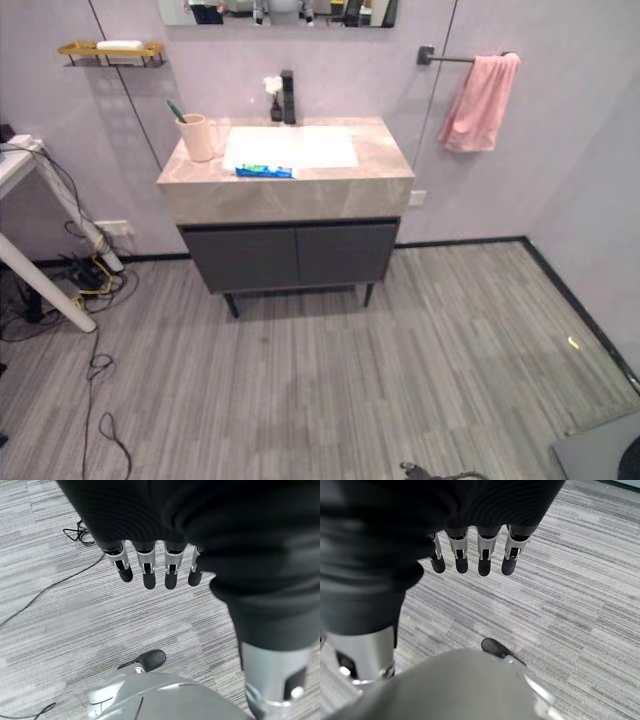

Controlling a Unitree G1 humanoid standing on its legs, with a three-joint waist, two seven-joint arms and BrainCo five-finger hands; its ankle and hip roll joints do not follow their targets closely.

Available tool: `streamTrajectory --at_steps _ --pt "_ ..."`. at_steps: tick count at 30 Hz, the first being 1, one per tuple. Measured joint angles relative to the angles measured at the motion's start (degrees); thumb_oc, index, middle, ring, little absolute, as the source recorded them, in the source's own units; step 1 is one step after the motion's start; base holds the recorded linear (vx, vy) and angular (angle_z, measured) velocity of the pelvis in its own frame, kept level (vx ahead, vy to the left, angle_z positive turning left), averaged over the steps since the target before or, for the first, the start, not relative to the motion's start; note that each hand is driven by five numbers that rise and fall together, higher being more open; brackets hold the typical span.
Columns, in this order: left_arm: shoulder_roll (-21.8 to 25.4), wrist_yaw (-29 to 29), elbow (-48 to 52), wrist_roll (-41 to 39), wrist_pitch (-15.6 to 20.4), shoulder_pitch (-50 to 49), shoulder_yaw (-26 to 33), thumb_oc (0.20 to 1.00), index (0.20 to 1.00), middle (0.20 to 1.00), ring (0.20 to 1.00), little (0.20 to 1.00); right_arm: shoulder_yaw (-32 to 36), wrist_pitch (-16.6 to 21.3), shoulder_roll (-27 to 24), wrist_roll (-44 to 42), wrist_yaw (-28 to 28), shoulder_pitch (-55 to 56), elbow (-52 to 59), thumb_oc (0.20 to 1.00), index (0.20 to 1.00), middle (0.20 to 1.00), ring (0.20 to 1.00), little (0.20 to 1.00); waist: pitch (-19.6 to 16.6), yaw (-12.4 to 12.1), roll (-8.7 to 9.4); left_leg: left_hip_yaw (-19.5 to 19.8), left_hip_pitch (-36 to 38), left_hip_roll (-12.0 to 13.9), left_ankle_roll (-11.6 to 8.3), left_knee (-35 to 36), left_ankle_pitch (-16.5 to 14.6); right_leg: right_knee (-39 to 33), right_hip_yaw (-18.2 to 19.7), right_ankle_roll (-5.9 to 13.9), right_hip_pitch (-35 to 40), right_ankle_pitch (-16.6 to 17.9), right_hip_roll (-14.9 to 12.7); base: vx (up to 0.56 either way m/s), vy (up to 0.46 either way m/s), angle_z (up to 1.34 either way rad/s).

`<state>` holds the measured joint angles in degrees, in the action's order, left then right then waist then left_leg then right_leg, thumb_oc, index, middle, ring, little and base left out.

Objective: Put brush and paste in cup on sink, flatten towel.

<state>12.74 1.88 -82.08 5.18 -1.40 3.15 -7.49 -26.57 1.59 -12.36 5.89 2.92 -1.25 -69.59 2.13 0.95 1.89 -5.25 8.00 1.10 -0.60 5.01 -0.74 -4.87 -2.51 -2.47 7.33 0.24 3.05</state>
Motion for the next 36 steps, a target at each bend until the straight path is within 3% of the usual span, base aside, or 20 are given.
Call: streamTrajectory --at_steps 10,20,36 --pt "2.1 -0.6 -0.8 0.2 0.0 0.1 0.1 1.000 1.000 1.000 1.000 1.000 -0.1 0.0 1.1 -3.0 2.4 0.7 0.3 1.000 1.000 1.000 1.000 1.000 -0.6 0.0 2.14 -0.3 0.8 0.0 -0.04 0.1 0.0 -0.4 0.3 0.25 0.6 -0.2 -0.1 0.00 0.000 0.00" --pt "2.5 -0.6 0.6 0.1 -0.2 1.0 0.0 1.000 1.000 1.000 1.000 1.000 -0.1 -0.2 1.2 1.7 1.0 2.2 4.0 1.000 1.000 1.000 1.000 1.000 -1.2 0.0 2.30 -0.6 1.0 -0.1 -0.01 0.0 0.0 -0.1 0.5 0.19 0.6 0.1 -0.1 0.00 0.002 -0.01" --pt "-0.1 0.9 2.1 -0.9 -0.1 0.6 -0.1 1.000 1.000 1.000 1.000 1.000 -1.1 -1.4 -0.3 1.0 0.7 2.9 9.8 1.000 1.000 1.000 1.000 1.000 -1.8 0.1 1.53 -1.6 1.2 0.0 -0.01 0.0 0.0 -0.1 1.6 0.35 0.5 0.3 0.0 -0.01 0.002 -0.03"
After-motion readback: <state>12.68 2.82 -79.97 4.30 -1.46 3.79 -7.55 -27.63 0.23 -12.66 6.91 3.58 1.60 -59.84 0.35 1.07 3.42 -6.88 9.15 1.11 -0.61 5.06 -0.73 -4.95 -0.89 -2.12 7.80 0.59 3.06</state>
